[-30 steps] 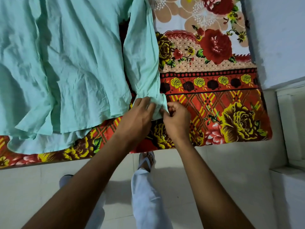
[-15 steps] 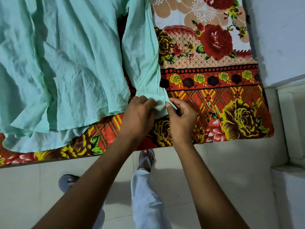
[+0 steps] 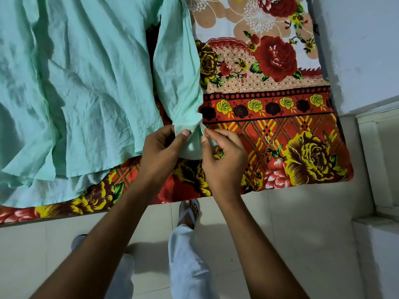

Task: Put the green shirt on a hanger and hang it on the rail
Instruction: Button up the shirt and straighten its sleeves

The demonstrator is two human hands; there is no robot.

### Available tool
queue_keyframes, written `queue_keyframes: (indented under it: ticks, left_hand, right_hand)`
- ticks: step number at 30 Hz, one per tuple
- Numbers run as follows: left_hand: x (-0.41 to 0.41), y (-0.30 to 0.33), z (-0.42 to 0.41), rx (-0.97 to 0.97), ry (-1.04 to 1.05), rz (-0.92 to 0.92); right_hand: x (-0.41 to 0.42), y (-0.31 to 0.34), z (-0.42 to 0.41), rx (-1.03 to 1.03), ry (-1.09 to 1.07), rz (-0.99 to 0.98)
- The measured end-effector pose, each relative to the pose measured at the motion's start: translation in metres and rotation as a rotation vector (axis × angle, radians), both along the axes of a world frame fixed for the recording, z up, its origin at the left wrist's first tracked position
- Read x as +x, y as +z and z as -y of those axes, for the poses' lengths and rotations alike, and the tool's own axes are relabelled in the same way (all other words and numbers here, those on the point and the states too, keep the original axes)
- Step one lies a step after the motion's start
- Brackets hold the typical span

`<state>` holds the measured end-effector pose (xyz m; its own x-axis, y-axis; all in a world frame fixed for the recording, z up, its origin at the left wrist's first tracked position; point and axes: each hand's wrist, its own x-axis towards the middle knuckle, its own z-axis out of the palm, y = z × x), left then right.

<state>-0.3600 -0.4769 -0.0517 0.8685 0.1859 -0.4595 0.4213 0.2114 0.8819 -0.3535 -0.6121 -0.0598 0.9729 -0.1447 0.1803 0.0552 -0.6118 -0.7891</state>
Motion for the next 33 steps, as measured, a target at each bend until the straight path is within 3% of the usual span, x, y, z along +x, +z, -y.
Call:
queue_keyframes:
  ticks: [3, 7, 26, 33]
  left_hand:
    - [-0.001, -0.001, 0.002, 0.061, 0.010, 0.043]
    - [-0.003, -0.003, 0.003, 0.114, 0.015, 0.106]
    - [-0.007, 0.004, -0.002, 0.044, -0.085, 0.141]
    - [-0.002, -0.001, 0.004, 0.193, -0.098, 0.168]
  right_hand:
    - [0.001, 0.006, 0.000, -0.004, -0.063, 0.061]
    - [-0.002, 0.014, -0.008, -0.048, 0.021, 0.083]
    - [-0.005, 0.012, -0.012, 0.209, -0.050, -0.035]
    - [-0.009, 0.012, -0.010, 0.289, -0.007, -0.071]
